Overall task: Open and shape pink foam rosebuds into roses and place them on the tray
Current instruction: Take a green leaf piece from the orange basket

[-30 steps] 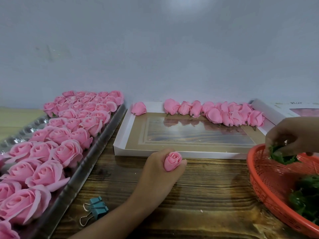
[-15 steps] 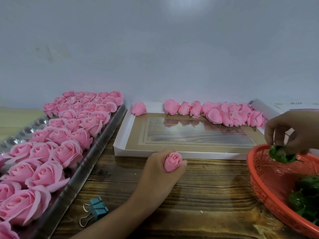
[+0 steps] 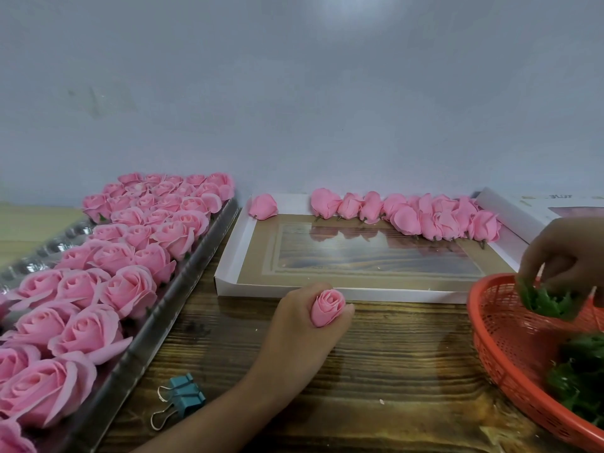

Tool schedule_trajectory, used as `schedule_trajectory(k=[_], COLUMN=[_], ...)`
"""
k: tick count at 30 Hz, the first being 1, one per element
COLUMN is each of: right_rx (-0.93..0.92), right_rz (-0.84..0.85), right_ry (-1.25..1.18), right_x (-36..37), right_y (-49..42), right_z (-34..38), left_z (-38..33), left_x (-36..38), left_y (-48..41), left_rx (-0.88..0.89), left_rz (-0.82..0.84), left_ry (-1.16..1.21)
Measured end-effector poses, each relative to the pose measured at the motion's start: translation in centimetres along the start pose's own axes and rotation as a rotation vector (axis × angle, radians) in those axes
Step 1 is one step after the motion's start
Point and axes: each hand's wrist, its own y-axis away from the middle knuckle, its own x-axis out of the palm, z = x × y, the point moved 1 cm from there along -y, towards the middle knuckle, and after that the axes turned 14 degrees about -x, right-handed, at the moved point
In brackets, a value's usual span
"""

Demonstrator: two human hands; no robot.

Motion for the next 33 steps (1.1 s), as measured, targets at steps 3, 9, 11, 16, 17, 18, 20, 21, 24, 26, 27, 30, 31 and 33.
schedule_trajectory(k=[3, 9, 11, 16, 17, 18, 20, 21, 24, 26, 27, 30, 31, 33], right_rx=[0.002, -0.056, -0.062, -0.047, -0.051, -0.063, -0.107, -0.127, -0.169, -0.197, -0.214, -0.262, -0.272, -0.285], right_rz=[-0.049, -0.084, -0.07, -0.033, -0.042, -0.055, -0.076, -0.083, -0.113, -0.141, -0.157, -0.229, -0.252, -0.276], right_ry=[-0.026, 0.019, 0.029, 0.058, 0.056, 0.057, 0.082, 0.095, 0.084, 0.071, 0.066, 0.023, 0.011, 0.005], right_x=[0.2, 0.3, 0.1, -0.1, -0.1, -0.1, -0.2, -0.3, -0.4, -0.3, -0.3, -0.5, -0.6, -0.8], right_y=[0.0, -0.3, -0.2, 0.0, 0.1, 0.1, 0.1, 0.1, 0.2, 0.4, 0.5, 0.8, 0.8, 1.0], right_z=[-0.4, -0.1, 0.2, 0.9, 1.0, 1.0, 1.0, 1.1, 1.3, 1.3, 1.3, 1.7, 1.8, 1.8], left_z=[0.1, 0.0, 0.0, -0.1, 0.0, 0.0, 0.0, 0.0, -0.2, -0.2, -0.2, -0.2, -0.2, -0.2], left_x=[0.0, -0.1, -0.1, 0.0, 0.0, 0.0, 0.0, 0.0, 0.0, 0.0, 0.0, 0.0, 0.0, 0.0], left_y=[0.0, 0.2, 0.1, 0.1, 0.1, 0.1, 0.2, 0.2, 0.1, 0.1, 0.1, 0.1, 0.2, 0.2], left_rx=[-0.004, -0.009, -0.008, -0.002, -0.004, -0.007, -0.015, -0.015, -0.008, -0.007, -0.011, -0.011, -0.01, -0.004], left_rz=[-0.004, 0.004, 0.009, 0.007, 0.007, 0.009, 0.01, 0.009, 0.009, 0.009, 0.012, 0.011, 0.01, 0.004], left_ry=[-0.001, 0.015, 0.021, 0.014, 0.014, 0.014, 0.01, 0.012, 0.018, 0.026, 0.03, 0.024, 0.021, 0.021])
